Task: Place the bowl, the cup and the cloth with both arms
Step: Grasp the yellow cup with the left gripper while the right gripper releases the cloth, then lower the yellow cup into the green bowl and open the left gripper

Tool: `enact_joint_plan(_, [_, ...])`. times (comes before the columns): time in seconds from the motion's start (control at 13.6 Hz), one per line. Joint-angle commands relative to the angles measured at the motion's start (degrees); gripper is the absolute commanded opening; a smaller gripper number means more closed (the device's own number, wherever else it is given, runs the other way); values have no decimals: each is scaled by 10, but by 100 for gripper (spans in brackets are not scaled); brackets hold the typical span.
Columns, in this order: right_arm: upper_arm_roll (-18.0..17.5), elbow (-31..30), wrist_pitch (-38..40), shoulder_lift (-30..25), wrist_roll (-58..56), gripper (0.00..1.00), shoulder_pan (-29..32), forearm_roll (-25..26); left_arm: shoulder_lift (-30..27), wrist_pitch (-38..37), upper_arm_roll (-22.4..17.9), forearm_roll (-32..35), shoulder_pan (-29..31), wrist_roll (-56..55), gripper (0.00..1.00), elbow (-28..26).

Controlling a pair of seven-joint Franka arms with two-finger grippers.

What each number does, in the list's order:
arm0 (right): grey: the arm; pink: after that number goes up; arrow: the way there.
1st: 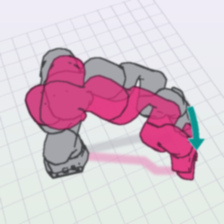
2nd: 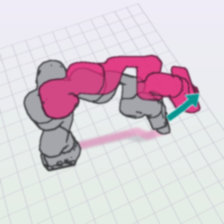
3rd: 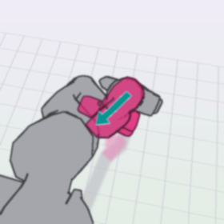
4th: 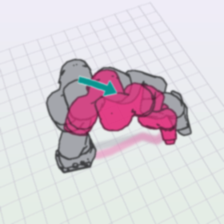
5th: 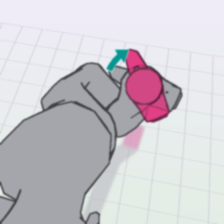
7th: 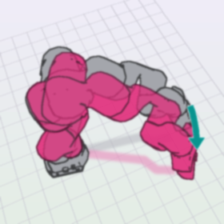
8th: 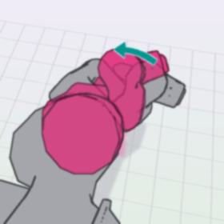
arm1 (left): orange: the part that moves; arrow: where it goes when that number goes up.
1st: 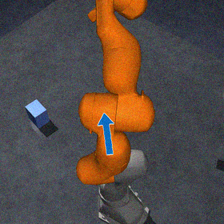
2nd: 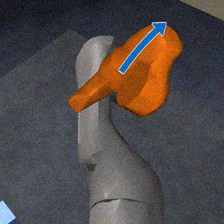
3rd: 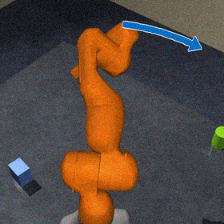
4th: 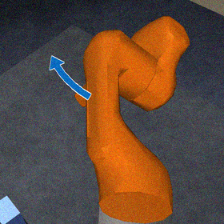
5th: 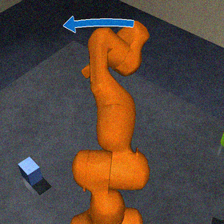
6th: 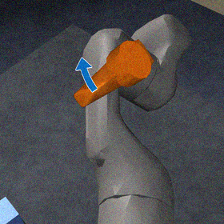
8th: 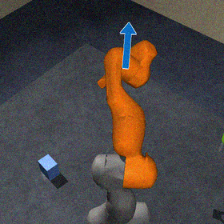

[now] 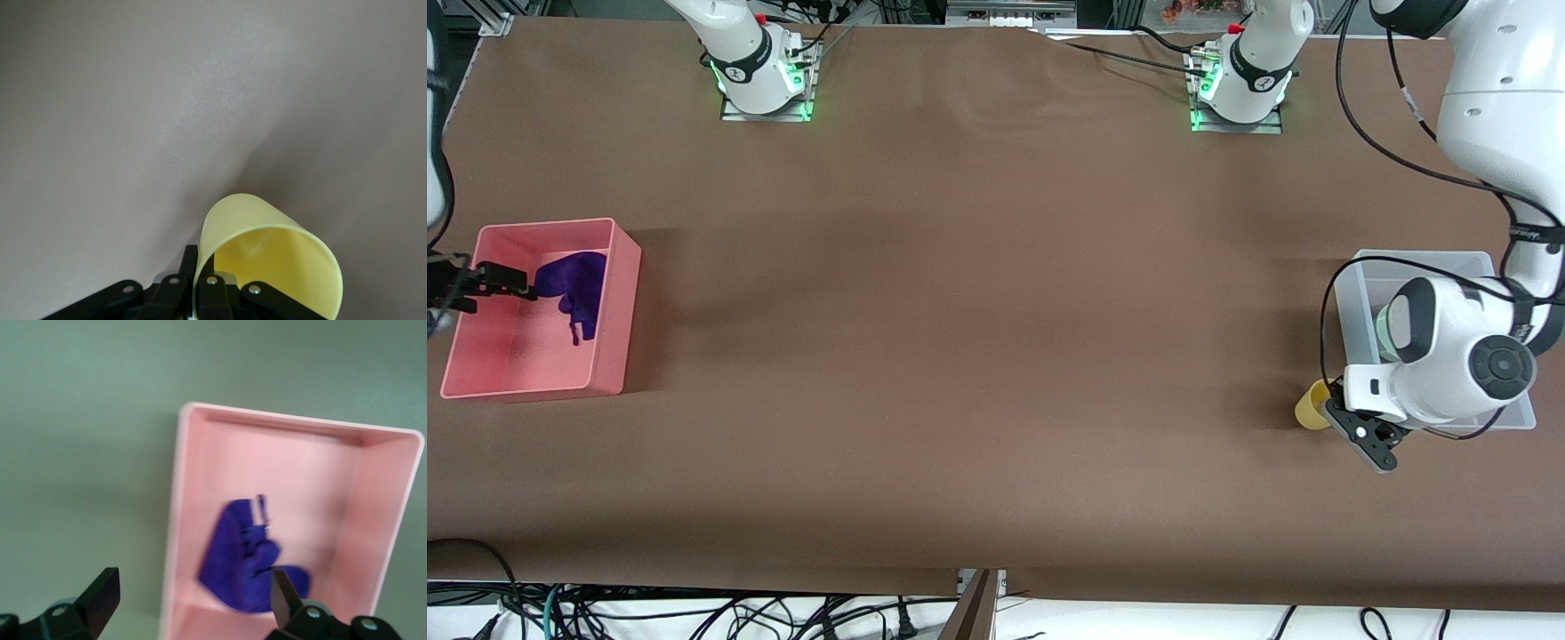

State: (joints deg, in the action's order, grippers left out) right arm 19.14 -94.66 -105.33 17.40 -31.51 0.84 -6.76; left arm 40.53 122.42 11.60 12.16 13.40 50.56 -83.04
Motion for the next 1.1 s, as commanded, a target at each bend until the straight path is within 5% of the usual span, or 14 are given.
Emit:
enact_joint_plan(0.0, [-86, 43, 86, -43, 149, 100, 3, 55, -60, -145, 3, -20, 3, 6, 0, 48])
enact_joint_plan(0.15, [-152, 69, 144, -61, 254, 100, 3, 100, -105, -248, -1, -20, 9, 6, 0, 58])
enact_joint_plan(0.37, [-190, 85, 179, -89, 276, 100, 2, 96, -150, -323, -4, -4, 55, 14, 0, 13])
enact_joint_plan(0.66, [-203, 86, 184, -107, 272, 100, 3, 86, -203, -125, 1, 27, 147, 46, 0, -179])
enact_joint_plan(0.81, [-201, 86, 177, -128, 269, 100, 3, 87, -199, -11, 1, 27, 176, 74, 0, -241])
enact_joint_plan(1.03, [-195, 85, 187, -141, 268, 100, 3, 89, -186, 30, 0, 28, 186, 75, 0, -281])
